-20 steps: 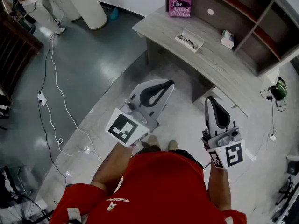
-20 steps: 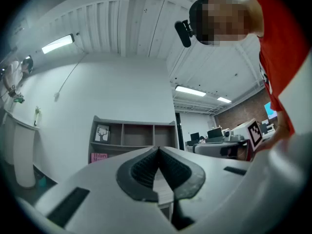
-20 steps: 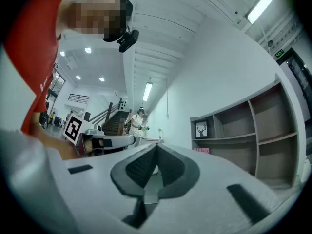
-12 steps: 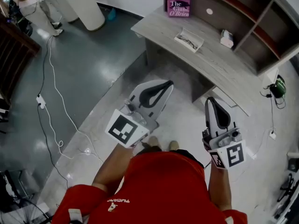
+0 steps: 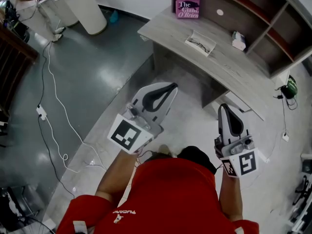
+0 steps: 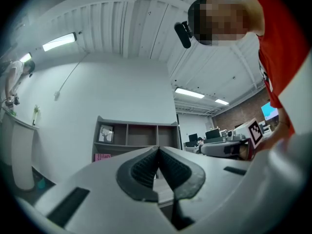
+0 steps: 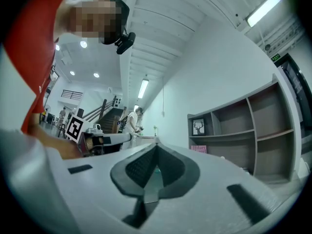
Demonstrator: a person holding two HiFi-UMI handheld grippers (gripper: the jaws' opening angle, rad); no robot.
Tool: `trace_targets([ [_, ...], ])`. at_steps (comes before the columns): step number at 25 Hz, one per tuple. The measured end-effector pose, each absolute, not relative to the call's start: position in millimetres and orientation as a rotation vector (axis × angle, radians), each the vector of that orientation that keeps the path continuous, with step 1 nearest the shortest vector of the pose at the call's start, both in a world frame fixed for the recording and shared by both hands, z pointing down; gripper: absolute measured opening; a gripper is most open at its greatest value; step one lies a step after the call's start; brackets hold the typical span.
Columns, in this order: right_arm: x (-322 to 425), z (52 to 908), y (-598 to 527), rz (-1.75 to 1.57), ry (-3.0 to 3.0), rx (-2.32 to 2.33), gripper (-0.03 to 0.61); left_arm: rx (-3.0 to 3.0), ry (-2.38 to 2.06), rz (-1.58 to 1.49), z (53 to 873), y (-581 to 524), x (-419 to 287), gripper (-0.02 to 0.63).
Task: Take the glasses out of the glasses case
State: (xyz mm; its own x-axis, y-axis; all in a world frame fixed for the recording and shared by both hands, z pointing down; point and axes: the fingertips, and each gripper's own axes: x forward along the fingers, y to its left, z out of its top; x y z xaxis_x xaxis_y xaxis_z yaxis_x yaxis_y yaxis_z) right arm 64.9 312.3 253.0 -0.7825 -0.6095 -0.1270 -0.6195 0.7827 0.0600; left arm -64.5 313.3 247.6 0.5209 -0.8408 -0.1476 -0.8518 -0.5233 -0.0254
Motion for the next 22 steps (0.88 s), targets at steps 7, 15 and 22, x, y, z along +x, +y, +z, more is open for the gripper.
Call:
trace_targets([
  [7,57.1,255.0,289.3,0.164,2.855,-1.054,0.005,-2.688,1.450,0.163,256.9,293.5,-78.0,0.011],
  [15,53.4,273.5,213.9,0.150,2.857,-1.076,0.005,-2.683,1.464,0.128,269.1,225.3,-89.6,0.011],
  [22,50.2,278.1,110.9,0.193,2.863,-1.099,0.005,-2.700,1.452,0.034,286.1,130.5,-97.1,0.011],
])
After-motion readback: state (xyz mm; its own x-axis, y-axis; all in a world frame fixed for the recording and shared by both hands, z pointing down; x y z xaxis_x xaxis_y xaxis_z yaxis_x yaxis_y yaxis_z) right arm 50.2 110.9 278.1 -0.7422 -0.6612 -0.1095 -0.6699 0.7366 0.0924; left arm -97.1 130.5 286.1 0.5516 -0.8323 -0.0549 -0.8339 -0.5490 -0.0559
